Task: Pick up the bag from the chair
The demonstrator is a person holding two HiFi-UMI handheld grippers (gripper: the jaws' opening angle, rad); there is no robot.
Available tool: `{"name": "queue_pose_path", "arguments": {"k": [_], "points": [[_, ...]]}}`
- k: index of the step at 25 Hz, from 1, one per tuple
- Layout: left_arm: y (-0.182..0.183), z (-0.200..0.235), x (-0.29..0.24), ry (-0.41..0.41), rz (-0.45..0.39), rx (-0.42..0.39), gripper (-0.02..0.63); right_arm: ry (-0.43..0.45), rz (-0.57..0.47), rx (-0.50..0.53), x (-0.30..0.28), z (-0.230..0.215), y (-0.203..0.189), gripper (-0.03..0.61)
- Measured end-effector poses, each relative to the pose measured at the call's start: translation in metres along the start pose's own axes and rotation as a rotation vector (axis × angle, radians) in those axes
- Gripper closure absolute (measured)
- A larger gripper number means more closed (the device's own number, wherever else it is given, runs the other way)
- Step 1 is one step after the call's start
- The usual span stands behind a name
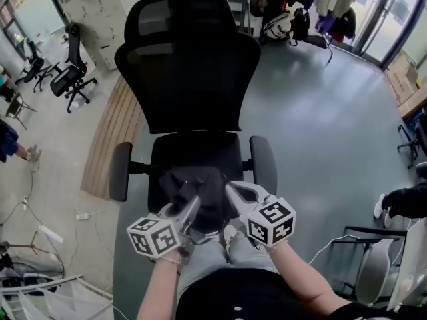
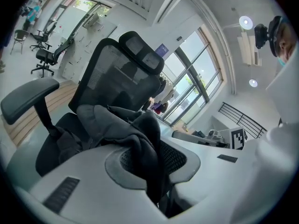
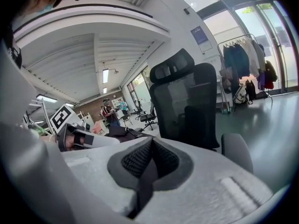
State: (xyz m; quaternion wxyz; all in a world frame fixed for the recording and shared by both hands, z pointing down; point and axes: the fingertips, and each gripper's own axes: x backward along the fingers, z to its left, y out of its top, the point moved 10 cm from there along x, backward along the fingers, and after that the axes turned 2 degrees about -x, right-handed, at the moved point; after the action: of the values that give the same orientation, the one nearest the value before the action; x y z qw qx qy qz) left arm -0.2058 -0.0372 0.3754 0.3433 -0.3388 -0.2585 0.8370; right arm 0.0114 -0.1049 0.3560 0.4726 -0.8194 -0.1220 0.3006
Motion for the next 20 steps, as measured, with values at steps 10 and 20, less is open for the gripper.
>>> {"name": "queue_pose_path", "arguments": {"k": [10,20], "points": [[0.036,-0.025,0.005,-0.076,-0.109,-0.003,0.527,0.059,-0.143,0.015,0.023,0.006,0.053,0.580],[0.070,-0.047,0.015,-0.124,-0.281,0.016,0.528,0.172,-0.293,-0.001,0.035,0.013,0.091,0.580]]}}
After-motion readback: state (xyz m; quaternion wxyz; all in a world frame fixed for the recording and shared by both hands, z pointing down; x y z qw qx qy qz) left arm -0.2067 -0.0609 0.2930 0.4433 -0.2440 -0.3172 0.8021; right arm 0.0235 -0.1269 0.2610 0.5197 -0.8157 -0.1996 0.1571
